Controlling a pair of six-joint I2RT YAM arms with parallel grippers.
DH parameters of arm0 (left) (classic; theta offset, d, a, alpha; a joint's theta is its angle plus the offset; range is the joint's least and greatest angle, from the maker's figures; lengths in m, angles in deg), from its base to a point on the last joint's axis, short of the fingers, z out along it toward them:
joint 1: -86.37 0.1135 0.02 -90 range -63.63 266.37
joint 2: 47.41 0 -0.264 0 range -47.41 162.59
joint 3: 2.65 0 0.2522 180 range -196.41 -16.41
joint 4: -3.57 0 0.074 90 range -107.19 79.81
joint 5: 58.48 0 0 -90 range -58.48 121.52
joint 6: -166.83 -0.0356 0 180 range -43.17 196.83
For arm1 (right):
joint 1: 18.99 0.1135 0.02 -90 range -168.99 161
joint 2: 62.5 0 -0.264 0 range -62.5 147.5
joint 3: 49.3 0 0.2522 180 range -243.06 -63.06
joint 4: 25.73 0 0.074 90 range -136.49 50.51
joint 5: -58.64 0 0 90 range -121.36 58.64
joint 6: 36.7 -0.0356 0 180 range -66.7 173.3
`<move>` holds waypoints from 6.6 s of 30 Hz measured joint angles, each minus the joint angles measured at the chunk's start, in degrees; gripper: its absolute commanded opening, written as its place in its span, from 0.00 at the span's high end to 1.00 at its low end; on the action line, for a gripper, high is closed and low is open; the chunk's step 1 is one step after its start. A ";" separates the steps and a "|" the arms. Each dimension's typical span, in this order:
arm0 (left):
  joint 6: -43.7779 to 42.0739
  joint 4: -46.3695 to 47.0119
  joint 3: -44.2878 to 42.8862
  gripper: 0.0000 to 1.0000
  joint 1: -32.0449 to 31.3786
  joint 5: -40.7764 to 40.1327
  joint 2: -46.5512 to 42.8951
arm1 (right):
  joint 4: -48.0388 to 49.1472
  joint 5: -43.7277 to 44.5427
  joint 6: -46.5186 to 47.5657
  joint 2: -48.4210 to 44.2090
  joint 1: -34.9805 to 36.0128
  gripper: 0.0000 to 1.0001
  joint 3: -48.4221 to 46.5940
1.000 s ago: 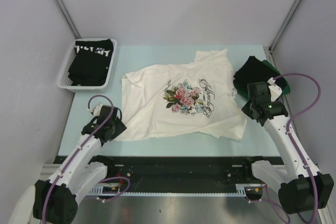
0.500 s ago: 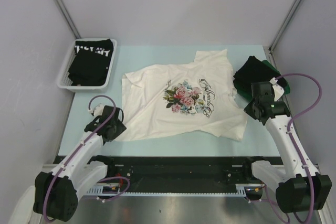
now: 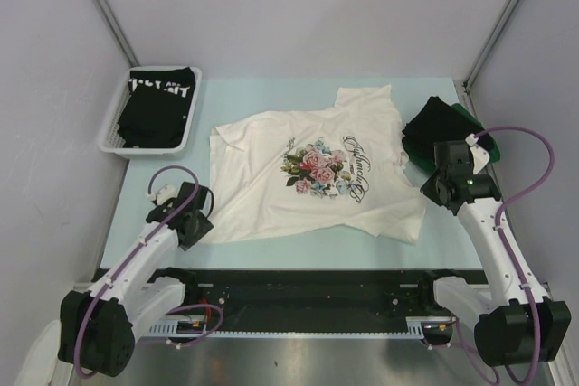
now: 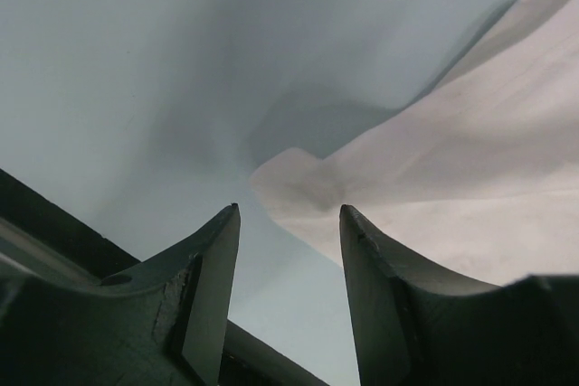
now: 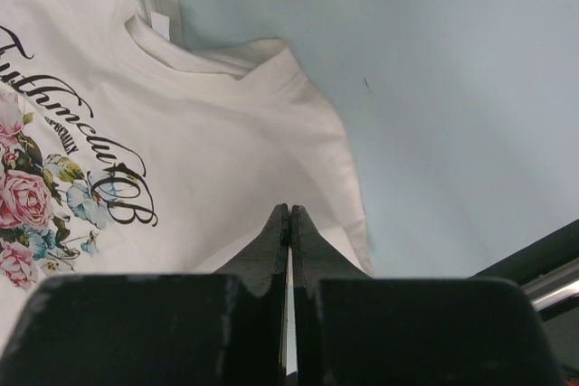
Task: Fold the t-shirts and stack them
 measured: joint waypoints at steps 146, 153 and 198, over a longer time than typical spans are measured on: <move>-29.92 20.11 -30.86 1.00 -0.50 -8.13 34.23 | 35.15 -12.87 18.25 36.41 -6.51 1.00 -17.25; -31.61 20.41 -31.30 1.00 -0.07 -8.70 35.87 | 35.08 -14.88 21.11 40.57 -5.07 1.00 -21.70; -35.56 20.09 -38.47 0.68 2.19 -5.81 42.86 | 31.36 -12.79 24.57 47.60 -5.77 0.67 -30.21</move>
